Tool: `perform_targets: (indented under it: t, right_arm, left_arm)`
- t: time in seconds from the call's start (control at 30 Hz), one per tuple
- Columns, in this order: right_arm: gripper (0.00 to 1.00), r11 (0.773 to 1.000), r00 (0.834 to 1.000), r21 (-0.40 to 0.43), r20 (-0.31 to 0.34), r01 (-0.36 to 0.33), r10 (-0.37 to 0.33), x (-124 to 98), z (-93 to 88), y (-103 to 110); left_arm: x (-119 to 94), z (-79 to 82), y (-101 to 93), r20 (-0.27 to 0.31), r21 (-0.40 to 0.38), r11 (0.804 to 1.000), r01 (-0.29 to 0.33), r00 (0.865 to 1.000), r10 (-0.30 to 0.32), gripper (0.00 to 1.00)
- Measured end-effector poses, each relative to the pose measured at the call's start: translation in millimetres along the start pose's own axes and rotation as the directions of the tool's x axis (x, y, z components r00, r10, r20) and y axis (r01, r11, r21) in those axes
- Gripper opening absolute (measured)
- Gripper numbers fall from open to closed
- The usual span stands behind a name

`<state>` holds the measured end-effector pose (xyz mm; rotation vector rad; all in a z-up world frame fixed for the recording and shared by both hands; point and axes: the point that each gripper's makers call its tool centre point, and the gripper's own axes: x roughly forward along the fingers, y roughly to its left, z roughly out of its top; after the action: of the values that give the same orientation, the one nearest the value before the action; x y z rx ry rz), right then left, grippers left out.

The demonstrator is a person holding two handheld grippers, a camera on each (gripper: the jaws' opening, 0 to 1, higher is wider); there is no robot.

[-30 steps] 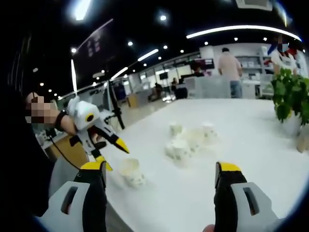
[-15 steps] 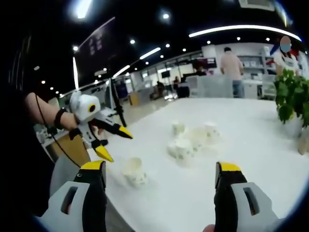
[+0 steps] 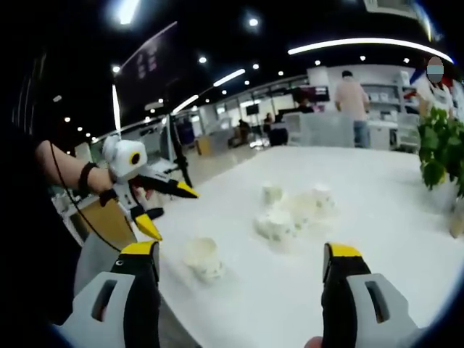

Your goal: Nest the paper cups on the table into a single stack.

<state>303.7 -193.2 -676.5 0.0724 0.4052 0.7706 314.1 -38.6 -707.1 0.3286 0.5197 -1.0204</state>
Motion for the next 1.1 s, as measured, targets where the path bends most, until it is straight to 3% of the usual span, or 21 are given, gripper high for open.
perform_targets:
  t: [0.37,0.6,0.93,1.1]
  right_arm:
    - [0.91,1.0,1.0,0.005,-0.005,0.008,-0.008,5.1,-2.7,3.0]
    - [0.91,1.0,1.0,0.005,-0.003,0.016,-0.016,9.2,-1.4,5.3]
    - [0.91,1.0,0.999,-0.013,-0.023,0.025,-0.026,16.0,-0.3,5.8]
    - [0.91,0.998,0.998,-0.049,-0.043,0.039,-0.041,22.9,8.6,-7.8]
  left_arm:
    - [-15.0,0.6,10.3,0.047,-0.021,0.999,-0.045,0.998,0.046,0.85]
    - [-24.5,-3.2,10.3,0.072,-0.027,0.998,-0.054,0.996,0.055,0.99]
    - [-28.0,-1.7,16.6,0.092,-0.027,0.999,-0.047,0.994,0.05,0.99]
    - [-25.8,-0.7,15.8,0.104,-0.023,0.999,-0.049,0.993,0.051,0.99]
